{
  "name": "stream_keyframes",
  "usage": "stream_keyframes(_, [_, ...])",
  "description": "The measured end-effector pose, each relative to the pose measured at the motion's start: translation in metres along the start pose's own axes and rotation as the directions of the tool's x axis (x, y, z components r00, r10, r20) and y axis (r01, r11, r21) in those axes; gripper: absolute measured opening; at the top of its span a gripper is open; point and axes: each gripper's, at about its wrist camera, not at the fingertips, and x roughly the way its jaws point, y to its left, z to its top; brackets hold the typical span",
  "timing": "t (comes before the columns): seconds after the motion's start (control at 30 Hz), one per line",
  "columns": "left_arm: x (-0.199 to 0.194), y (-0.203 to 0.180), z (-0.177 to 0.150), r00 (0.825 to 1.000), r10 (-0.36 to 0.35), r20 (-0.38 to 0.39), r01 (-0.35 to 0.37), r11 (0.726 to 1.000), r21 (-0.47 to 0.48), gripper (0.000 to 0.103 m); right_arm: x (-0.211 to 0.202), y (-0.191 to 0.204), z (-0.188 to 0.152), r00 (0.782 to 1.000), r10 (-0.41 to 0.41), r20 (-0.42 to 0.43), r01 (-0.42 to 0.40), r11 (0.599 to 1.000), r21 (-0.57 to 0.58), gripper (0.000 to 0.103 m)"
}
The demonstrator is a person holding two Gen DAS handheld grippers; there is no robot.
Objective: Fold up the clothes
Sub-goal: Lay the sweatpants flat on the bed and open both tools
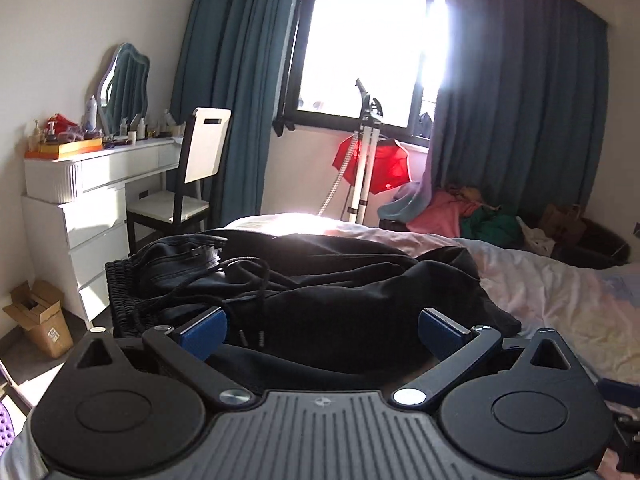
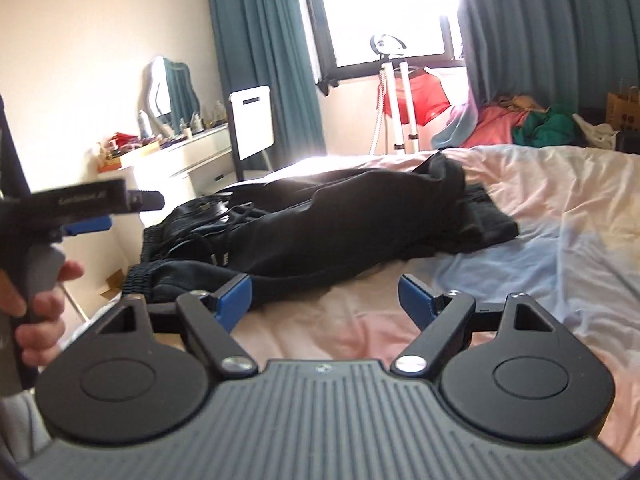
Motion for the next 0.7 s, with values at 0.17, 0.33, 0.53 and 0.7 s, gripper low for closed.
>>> stream_keyframes(0.17, [-0.015,-0.057,-0.040,0.997,-0.056,0.051,0.048,0.989,0.142,0.103,-0.020,-0.043,-0.011,0.997,-0.057,0.047,0.052,0.994,0.100,0.083])
stream_keyframes(0.33, [0.000,-0.052,-0.074,1.000,-0.002,0.013,0.001,0.994,0.106,0.103,-0.029,-0.055,-0.015,0.993,-0.099,0.063,0.091,0.989,0.112,0.083])
stream_keyframes(0.53, [0.021,-0.029,-0.069,0.999,0.024,-0.024,-0.023,0.998,0.063,0.103,-0.032,-0.053,-0.010,0.991,-0.103,0.090,0.095,0.992,0.088,0.083])
stream_keyframes(0.7, [0.044,-0.043,-0.067,0.995,-0.034,-0.095,0.047,0.989,0.137,0.103,-0.042,-0.064,-0.006,0.986,-0.133,0.098,0.118,0.983,0.142,0.083])
